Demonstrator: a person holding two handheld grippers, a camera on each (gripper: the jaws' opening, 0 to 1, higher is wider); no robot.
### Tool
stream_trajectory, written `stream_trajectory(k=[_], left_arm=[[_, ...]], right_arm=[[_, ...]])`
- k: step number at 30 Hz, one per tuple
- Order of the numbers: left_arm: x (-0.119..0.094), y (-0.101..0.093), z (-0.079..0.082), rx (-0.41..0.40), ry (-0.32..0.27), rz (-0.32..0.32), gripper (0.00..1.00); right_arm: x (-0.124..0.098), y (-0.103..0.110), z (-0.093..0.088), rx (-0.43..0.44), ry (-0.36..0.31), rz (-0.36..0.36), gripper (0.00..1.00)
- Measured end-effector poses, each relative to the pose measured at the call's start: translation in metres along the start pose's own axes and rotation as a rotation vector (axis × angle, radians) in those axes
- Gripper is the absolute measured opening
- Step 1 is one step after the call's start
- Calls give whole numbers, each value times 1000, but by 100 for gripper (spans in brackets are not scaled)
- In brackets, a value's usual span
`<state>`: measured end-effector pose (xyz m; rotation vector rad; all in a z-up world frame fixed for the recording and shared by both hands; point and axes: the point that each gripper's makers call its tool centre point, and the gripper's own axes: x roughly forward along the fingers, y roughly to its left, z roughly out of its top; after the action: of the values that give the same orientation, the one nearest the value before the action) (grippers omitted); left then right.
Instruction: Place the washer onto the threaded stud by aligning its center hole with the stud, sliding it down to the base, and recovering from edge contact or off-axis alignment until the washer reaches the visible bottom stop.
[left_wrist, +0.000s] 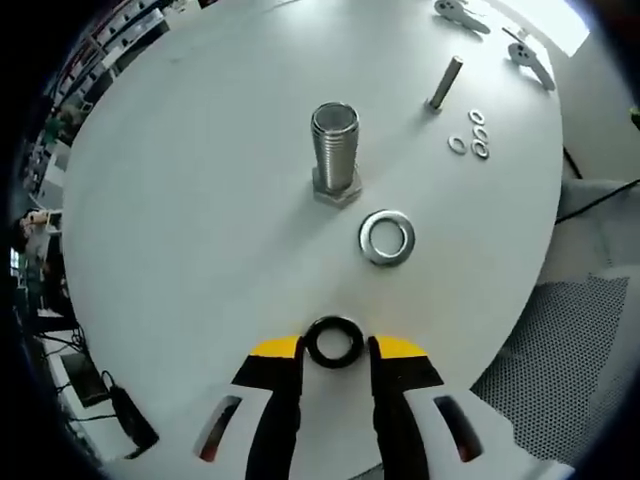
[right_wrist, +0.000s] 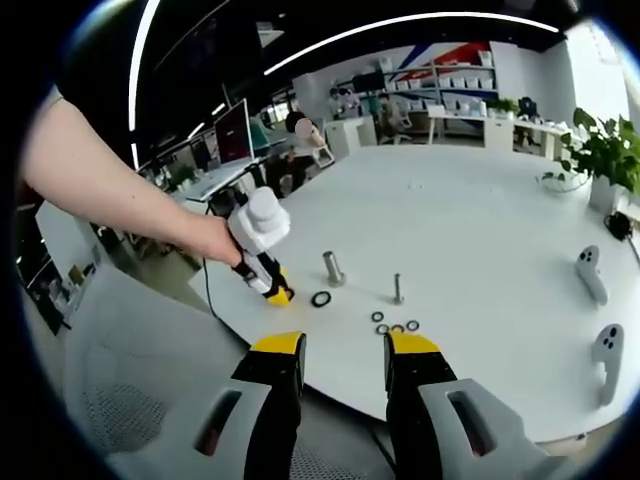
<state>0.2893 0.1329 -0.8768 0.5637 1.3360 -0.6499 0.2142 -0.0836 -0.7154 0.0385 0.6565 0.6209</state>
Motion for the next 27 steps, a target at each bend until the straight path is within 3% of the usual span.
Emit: stream_trajectory(k=[5, 10, 20, 27], left_arm=[[0, 1, 0, 10, -2, -8, 25], [1, 1, 2, 17, 43, -7, 22], [0, 4, 0, -16, 68, -23, 21], [0, 3, 1, -55, 76, 0, 20]], right_arm=[[0, 1, 0, -1, -4, 4, 33], [1, 1, 0, -5, 3, 8, 33], [1, 1, -2, -8, 9, 9, 33], [3, 2, -2, -13, 16, 17, 33]])
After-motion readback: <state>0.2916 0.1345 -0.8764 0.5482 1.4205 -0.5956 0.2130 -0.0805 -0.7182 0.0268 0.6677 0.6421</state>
